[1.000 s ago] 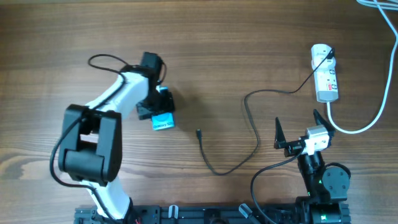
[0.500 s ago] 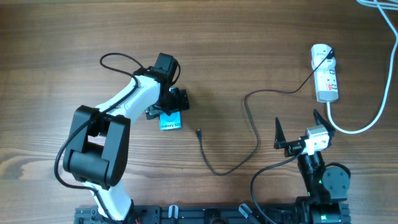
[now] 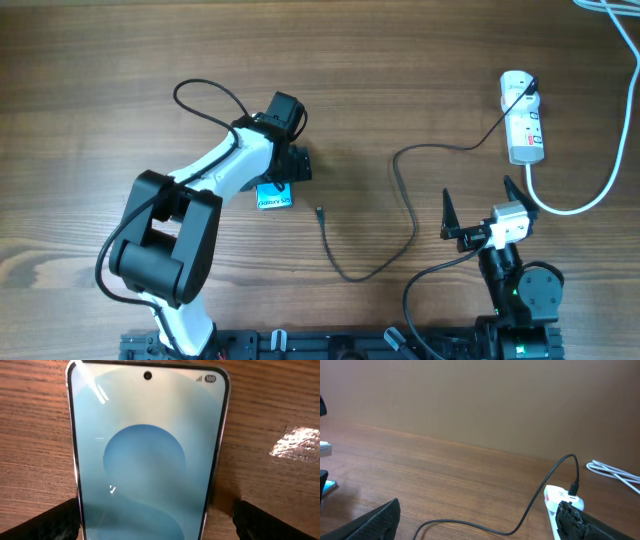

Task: Plug charger to phone and switch on socket
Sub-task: 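Carry the phone right with the left gripper, holding it upright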

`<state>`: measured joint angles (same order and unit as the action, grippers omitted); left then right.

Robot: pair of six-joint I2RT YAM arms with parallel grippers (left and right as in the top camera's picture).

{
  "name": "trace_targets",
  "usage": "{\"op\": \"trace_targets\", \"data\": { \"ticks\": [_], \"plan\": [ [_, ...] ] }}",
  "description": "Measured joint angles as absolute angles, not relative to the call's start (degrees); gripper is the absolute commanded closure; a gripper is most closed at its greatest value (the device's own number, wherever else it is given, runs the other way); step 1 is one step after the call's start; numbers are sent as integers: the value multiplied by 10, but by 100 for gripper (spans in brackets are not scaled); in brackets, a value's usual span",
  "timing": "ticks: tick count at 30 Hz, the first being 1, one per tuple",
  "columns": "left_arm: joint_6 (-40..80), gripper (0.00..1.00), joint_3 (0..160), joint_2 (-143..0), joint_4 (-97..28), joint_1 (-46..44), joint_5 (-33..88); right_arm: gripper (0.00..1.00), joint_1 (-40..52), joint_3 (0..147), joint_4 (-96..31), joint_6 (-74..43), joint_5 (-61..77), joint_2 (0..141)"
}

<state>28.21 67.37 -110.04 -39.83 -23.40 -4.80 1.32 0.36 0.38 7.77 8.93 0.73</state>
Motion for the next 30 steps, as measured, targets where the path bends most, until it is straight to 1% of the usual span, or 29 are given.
{"op": "trace_targets", "data": {
  "ticks": [9,12,16,20,22,30],
  "plan": [
    [282,4,673,-1102,-380,-234,-62,0,13,4,4,78,90,7],
    [283,0,672,-1102,-379,-234,-63,0,13,4,4,78,90,7],
    [284,1,672,-1102,-376,-232,-73,0,13,4,4,78,90,7],
    [286,4,672,-1102,-374,-217,-77,0,13,4,4,78,90,7],
    [286,9,672,-1102,-373,-216,-79,0,13,4,4,78,89,7],
    [281,10,672,-1102,-370,-216,-77,0,13,4,4,78,90,7]
  ]
}}
